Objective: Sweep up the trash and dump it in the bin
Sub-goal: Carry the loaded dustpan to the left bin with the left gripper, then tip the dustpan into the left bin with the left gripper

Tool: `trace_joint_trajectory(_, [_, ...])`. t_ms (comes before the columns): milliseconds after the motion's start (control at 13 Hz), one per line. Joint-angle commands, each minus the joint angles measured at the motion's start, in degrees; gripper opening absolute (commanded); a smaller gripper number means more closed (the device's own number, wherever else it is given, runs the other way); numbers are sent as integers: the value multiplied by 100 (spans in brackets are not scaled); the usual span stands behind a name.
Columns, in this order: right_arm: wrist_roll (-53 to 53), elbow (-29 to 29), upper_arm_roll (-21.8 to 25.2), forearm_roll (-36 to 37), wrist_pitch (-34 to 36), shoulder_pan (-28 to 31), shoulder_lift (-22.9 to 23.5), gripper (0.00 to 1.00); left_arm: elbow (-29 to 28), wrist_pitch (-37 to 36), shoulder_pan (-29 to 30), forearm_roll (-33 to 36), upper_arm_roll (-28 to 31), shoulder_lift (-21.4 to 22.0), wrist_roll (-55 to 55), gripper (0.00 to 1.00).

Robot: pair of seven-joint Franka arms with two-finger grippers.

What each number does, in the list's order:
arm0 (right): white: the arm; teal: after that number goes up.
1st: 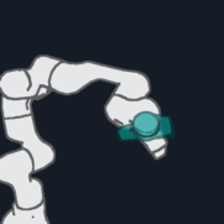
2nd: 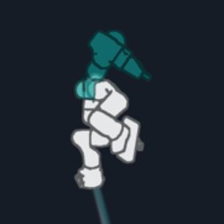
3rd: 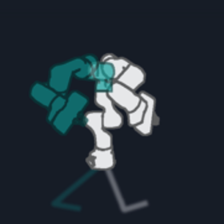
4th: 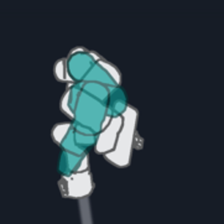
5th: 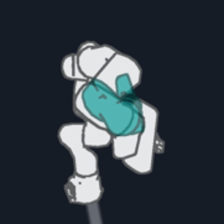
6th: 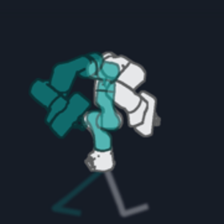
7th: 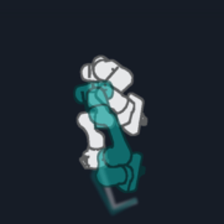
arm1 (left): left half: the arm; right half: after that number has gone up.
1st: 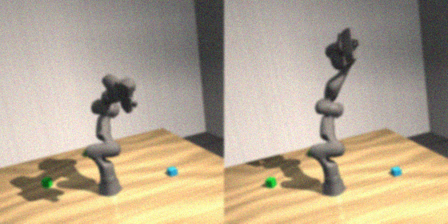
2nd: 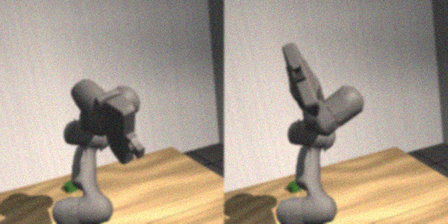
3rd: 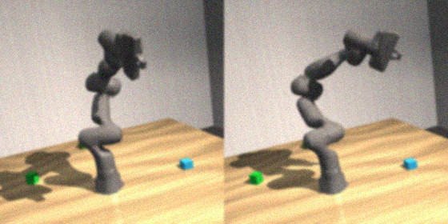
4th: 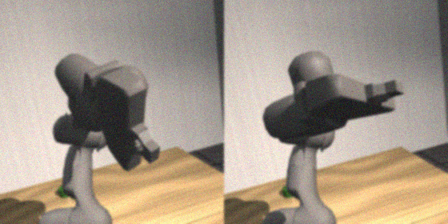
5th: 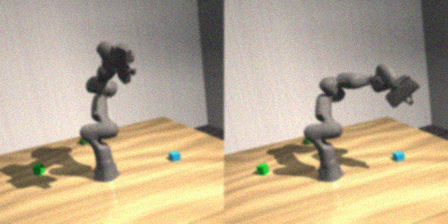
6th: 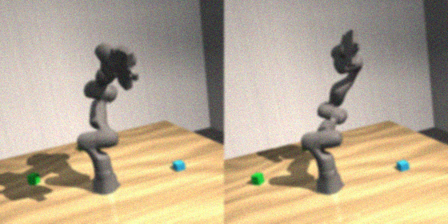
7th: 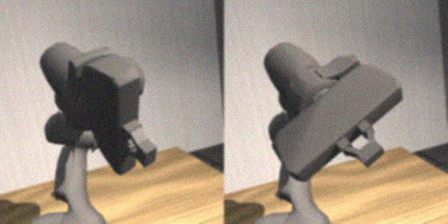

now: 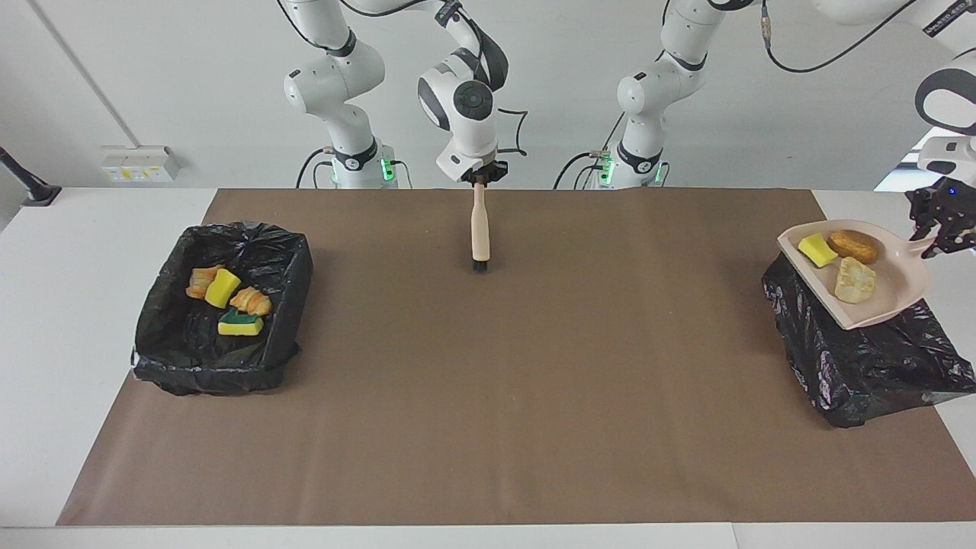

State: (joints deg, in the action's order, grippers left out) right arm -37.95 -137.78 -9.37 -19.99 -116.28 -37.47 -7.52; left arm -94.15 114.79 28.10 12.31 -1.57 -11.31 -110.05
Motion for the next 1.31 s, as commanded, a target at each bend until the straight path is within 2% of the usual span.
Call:
trace_joint_trajectory(0, [138,-108,-13,-128,-386,-49,57,0,424,558,64,839,-107,-380,1,0])
trace_joint_trajectory(154, [147,-108,-13,-128,-527,-94,162,9,389,685,64,1683,-89,-407,333,0])
trace_joint_trajectory(231, [182,-108,-13,-128,-528,-94,171,18,328,702,3,2305,-89,-407,866,0])
trace_joint_trajectory(308, [191,-108,-13,-128,-528,-94,172,21,258,720,-32,2963,-106,-399,1159,0])
trace_joint_trajectory(615, [436,-65,5,-120,-563,-15,277,20,108,571,-331,4084,-89,-311,1522,0])
trace_joint_trajectory(769, [603,-47,14,-120,-755,90,347,20,116,535,-331,4340,-80,-241,1531,0])
trace_joint_trajectory(1077, [614,-38,5,-120,-809,231,418,20,116,-88,-551,4867,-89,14,2084,0])
trace_joint_trajectory(1231, [473,-29,5,-120,-800,232,418,20,204,-220,-595,4755,-132,181,2032,0])
